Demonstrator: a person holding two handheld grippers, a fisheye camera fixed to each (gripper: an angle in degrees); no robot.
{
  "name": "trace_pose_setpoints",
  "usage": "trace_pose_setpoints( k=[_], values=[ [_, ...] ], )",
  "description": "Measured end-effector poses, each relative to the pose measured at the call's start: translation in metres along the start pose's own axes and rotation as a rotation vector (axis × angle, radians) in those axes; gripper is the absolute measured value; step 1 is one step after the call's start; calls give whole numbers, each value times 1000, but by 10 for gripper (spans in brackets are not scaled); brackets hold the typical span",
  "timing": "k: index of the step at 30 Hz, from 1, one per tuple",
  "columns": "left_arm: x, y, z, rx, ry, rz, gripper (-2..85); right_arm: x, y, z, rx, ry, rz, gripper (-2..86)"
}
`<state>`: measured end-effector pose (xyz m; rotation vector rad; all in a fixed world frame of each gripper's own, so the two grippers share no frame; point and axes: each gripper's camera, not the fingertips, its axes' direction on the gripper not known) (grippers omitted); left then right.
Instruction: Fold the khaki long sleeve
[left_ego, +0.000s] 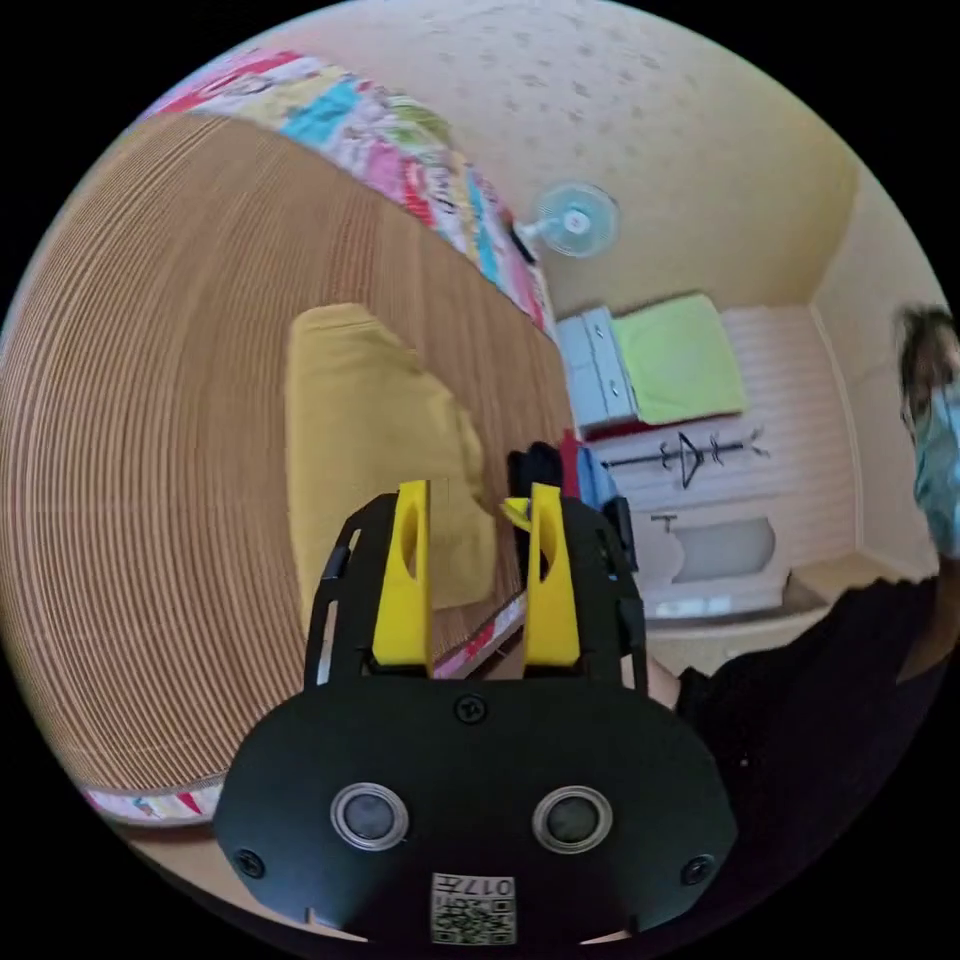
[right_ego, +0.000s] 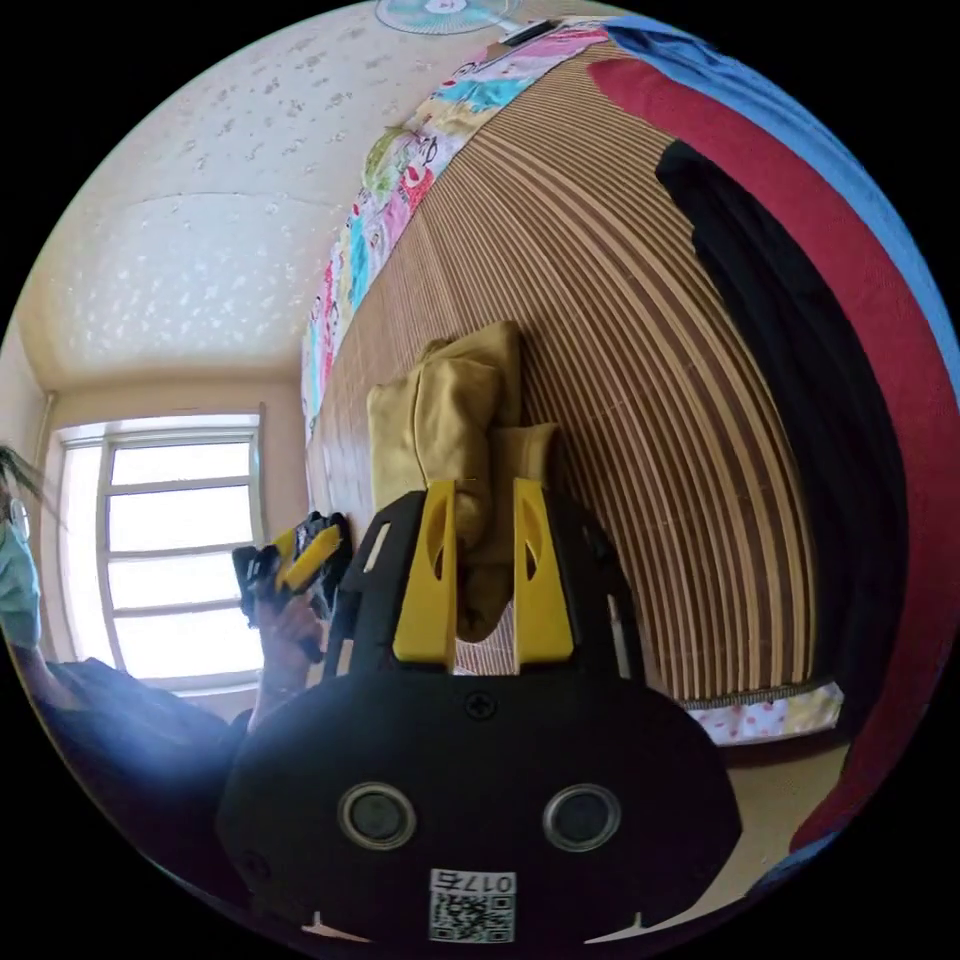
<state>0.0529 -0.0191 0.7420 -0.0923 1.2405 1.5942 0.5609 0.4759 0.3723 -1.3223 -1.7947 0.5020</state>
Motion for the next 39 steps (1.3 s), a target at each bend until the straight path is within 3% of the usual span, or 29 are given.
trace_pose_setpoints(
  k=[2, 5, 8, 12, 14, 18, 24, 27, 32, 35, 37, 39],
  values=[
    [-43, -6, 3, 14, -14, -74, 169, 17, 4, 9, -14, -169, -12, 147],
    [-97, -25, 26, -51, -31, -127, 200, 29, 3, 46, -143, -266, 9, 206],
    [-126, -39, 68, -207, 107, -133, 190, 20, 9, 69, -174, -274, -35, 195],
    [-133, -37, 80, -254, 115, -157, 124, 8, 15, 89, -187, -206, -32, 148],
    [-125, -33, 76, -256, 180, -147, 111, 3, 14, 104, -296, -291, -18, 125],
    [-45, -21, 43, -243, 170, -45, 105, -28, 28, 84, -326, -405, -39, 108],
    [119, -6, 23, -209, 257, 144, 104, -84, 62, -53, -171, -547, -133, 103],
    [196, -5, 63, -224, 360, 222, 105, -107, 70, -148, -83, -454, -210, 104],
    [287, -14, 180, -327, 465, 336, 112, -119, 83, -289, 141, -91, -246, 103],
    [307, -12, 268, -423, 283, 375, 131, -91, 70, -296, 131, 236, -93, 105],
    [299, 6, 341, -657, 63, 373, 136, -59, 60, -285, 83, 377, 68, 101],
    [288, 26, 369, -821, -22, 374, 136, -42, 60, -276, 75, 433, 181, 92]
  ],
)
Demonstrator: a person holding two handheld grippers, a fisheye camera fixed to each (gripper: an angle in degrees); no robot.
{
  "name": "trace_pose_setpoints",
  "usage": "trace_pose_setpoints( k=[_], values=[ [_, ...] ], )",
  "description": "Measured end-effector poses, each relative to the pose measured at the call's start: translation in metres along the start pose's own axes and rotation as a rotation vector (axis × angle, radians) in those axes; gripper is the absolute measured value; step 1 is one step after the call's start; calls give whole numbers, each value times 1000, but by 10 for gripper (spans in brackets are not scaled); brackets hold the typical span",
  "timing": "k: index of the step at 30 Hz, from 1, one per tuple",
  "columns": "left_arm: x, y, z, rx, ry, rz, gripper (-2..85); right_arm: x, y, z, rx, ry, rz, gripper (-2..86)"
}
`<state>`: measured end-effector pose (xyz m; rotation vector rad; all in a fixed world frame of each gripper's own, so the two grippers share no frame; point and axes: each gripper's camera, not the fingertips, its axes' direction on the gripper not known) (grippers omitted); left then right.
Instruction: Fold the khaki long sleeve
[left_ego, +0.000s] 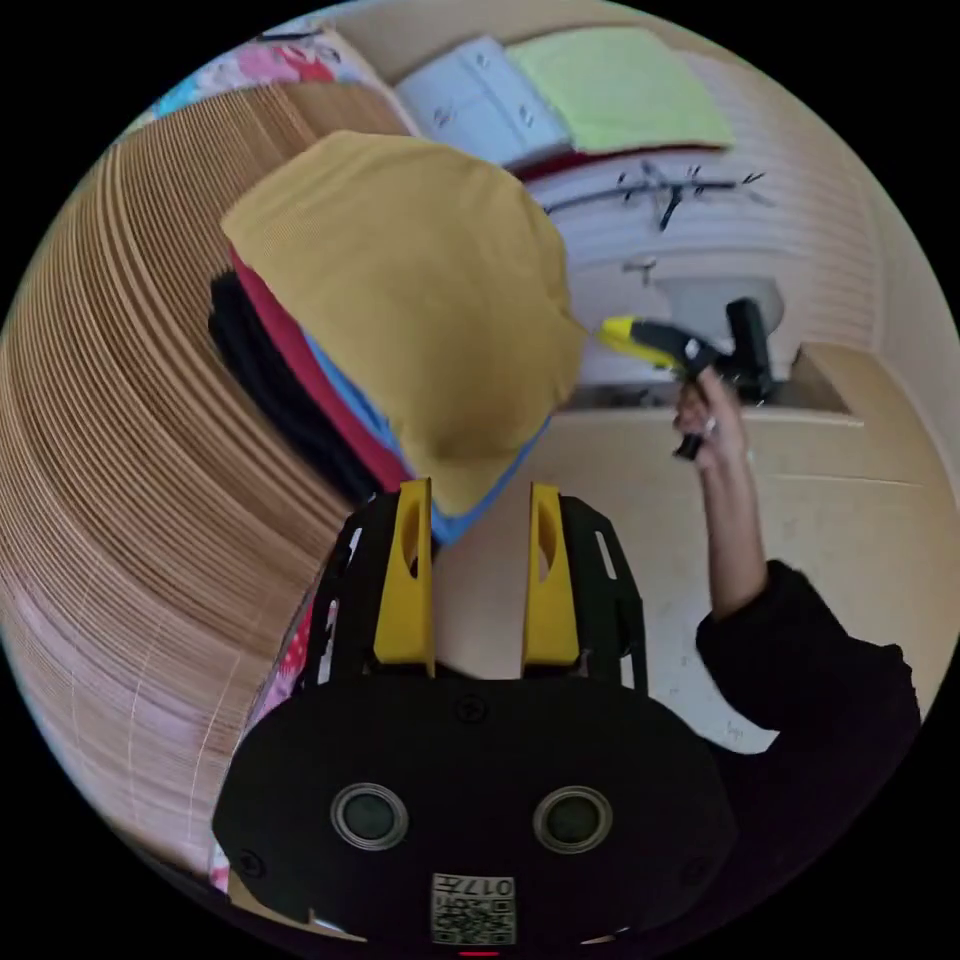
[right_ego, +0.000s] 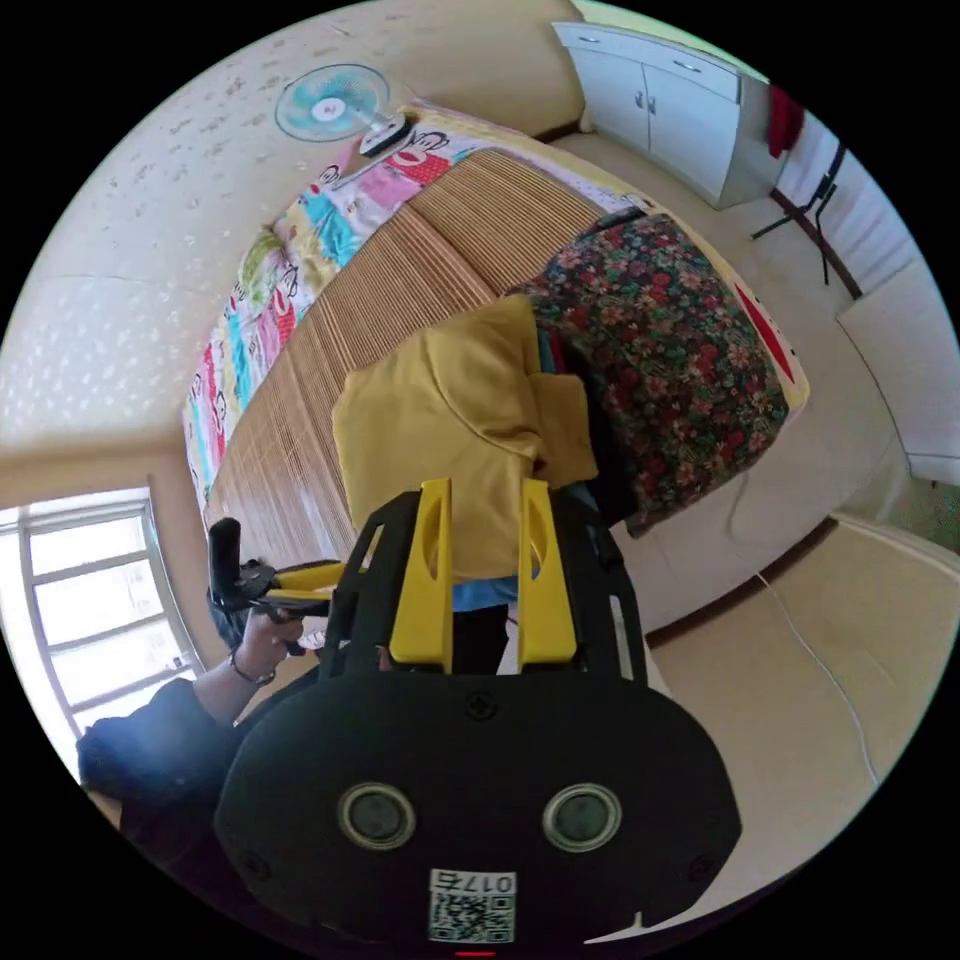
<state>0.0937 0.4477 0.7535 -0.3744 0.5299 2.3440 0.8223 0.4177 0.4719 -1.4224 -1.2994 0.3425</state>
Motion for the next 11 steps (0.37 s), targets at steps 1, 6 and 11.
trace_pose_setpoints(
  k=[1, 6, 11],
  values=[
    [-3, 11, 6, -26, -6, -21, 136, -5, 8, -2, 44, -18, 10, 82],
    [-14, 82, -25, 4, -45, -97, 135, -60, 57, -8, 279, -55, -37, 28],
    [-59, 152, -89, 83, -102, -316, 135, -72, 37, 129, -154, 92, -61, 8]
  ],
)
